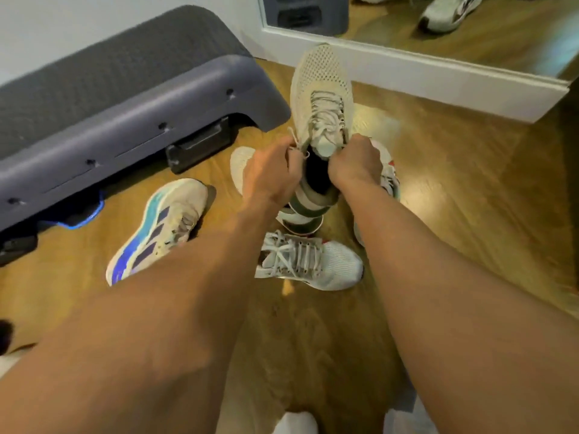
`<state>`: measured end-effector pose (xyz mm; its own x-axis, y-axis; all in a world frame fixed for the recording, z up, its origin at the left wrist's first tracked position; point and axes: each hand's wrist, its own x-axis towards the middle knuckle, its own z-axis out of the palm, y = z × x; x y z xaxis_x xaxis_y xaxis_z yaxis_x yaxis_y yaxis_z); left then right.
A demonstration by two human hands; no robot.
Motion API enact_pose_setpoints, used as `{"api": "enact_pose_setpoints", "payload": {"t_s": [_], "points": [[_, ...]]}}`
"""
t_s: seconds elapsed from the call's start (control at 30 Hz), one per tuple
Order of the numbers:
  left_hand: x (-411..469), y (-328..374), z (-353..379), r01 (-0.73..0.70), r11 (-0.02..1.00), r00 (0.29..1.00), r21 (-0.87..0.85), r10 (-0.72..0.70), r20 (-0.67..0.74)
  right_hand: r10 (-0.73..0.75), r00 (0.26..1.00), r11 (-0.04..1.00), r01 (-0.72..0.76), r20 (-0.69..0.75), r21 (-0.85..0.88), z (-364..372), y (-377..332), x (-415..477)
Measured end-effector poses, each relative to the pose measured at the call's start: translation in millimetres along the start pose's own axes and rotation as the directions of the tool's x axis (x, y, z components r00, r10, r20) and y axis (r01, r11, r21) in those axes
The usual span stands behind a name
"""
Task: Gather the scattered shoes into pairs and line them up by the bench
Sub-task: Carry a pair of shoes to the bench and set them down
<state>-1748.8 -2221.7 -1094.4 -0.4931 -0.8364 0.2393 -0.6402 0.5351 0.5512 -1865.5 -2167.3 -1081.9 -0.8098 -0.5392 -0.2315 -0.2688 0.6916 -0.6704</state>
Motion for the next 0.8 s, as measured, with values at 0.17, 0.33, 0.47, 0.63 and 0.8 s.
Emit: {"api": "enact_pose_setpoints", "payload": {"t_s": [0.17,0.33,0.47,0.63,0.8], "points": [[5,-35,24,0.550,0.829,0.811,0.103,-0.560,0.170,-0.090,0.996,0.993,0.092,0.026,-0.078,7,-5,13],[8,-45,50,0.722,0.692,0.653,0.006,-0.686,0.321,-0.149,0.987,0.977,0.156,0.058,-0.143,4,-8,26],[6,-52,62,0.761,0.649,0.625,-0.012,-0.728,0.281,-0.148,0.985,0.974,0.161,0.090,-0.157,0,-5,32],[1,-70,43,0.777,0.408,0.536,-0.480,-0.828,0.164,-0.118,0.983,0.988,0.131,0.139,-0.086,-14,4,42],[-2,-82,5,0.627,-0.018,0.430,-0.779,-0.826,0.365,0.008,0.950,0.966,-0.088,0.311,0.244,-26,14,44]]}}
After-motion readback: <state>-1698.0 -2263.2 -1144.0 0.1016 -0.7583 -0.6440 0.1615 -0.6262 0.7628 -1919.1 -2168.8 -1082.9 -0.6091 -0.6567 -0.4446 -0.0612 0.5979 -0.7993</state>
